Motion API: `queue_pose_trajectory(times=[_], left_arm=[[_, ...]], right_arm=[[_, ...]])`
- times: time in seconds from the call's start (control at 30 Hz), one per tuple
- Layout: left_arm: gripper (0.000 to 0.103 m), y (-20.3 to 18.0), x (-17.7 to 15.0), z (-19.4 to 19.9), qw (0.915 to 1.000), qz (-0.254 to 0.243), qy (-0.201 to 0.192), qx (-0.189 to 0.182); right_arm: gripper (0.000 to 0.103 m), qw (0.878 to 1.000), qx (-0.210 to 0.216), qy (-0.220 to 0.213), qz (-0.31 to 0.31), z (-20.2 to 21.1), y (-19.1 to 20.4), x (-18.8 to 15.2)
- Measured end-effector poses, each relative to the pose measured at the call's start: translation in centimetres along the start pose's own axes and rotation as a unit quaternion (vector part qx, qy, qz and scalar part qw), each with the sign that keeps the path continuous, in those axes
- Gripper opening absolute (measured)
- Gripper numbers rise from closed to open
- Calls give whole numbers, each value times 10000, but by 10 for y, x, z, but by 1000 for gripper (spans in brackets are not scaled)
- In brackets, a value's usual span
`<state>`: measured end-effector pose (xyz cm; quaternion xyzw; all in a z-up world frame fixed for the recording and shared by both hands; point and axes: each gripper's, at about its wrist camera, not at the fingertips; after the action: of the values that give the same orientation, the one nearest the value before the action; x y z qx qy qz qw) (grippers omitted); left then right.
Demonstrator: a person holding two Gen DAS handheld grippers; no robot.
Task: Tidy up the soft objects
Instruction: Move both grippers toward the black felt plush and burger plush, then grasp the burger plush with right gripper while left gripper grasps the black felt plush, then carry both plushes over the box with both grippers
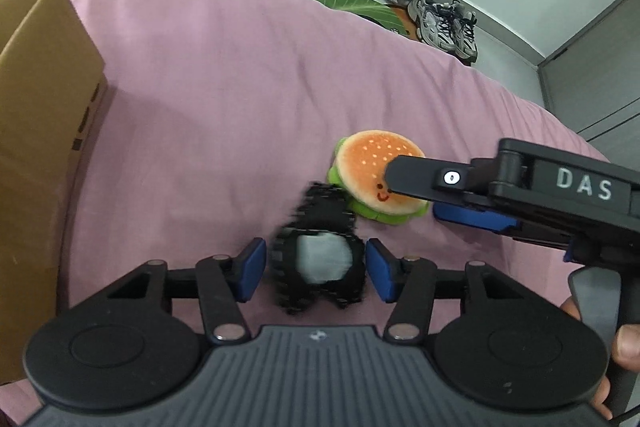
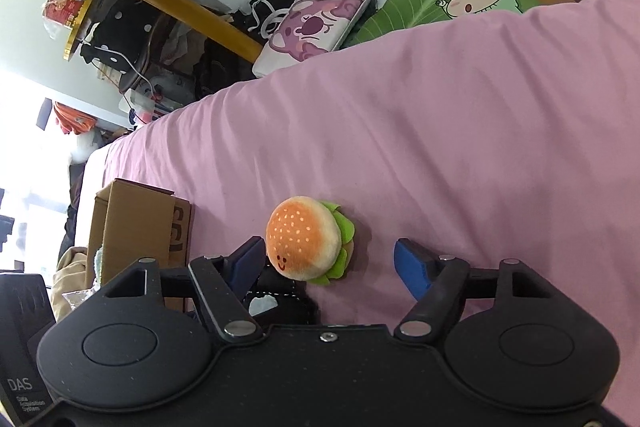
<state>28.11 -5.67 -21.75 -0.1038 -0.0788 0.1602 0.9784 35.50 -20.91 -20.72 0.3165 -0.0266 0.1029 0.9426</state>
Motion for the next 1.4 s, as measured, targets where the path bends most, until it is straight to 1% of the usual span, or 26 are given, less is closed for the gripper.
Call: queue_pose_trajectory(times=[0.03, 0.07, 0.1, 0.17, 0.2, 0.27, 0.37, 0.63, 0.87, 1.2, 1.33, 1.4], left_arm=[[52, -1, 1, -1, 10000, -12, -3, -14], [46, -2, 1, -2, 10000, -12, -7, -46], [44, -2, 0, -4, 10000, -5, -3, -69], [38, -1, -2, -3, 10000, 8, -40, -83], [36, -1, -3, -2, 9999, 12, -53, -99], [32, 0, -4, 0, 9998, 32, -65, -175], [30, 1, -7, 4, 9996, 71, -83, -256], [30, -1, -13, 23, 9987, 103, -295, -413], [30, 2, -18, 44, 9978, 93, -480, -442], [30, 14, -23, 84, 9954, 64, -825, -488], [30, 22, -23, 103, 9939, 95, -946, -552], [30, 26, -22, 115, 9926, 61, -1100, -517]], right_arm=[[66, 10000, -19, -2, 21, -1, 1, -1], [60, 10000, -45, 3, 35, -2, 2, -1], [56, 10000, -70, 8, 55, -3, 2, -1], [35, 9999, -91, 27, 72, -5, 4, -3], [33, 10000, -58, 46, 49, -5, 4, -4], [30, 9999, -124, -21, 88, -4, 5, -7], [25, 9997, -193, -110, 132, 0, 9, -9], [21, 9980, -489, -379, 137, 15, 15, -23], [20, 9952, -733, -605, 233, 23, 30, -32], [20, 9898, -815, -1033, 543, 46, 64, -39], [20, 9867, -872, -1159, 729, 56, 82, -37], [20, 9856, -899, -1216, 758, 60, 88, -37]])
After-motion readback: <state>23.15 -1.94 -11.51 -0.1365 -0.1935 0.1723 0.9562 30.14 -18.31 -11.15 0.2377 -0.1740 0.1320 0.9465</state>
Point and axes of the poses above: each gripper's, at about its wrist camera, not at the fingertips, and z roughly against the way its jaws point, y to its left, x to its top, and after that the axes turned 10 degrees about y, right-handed
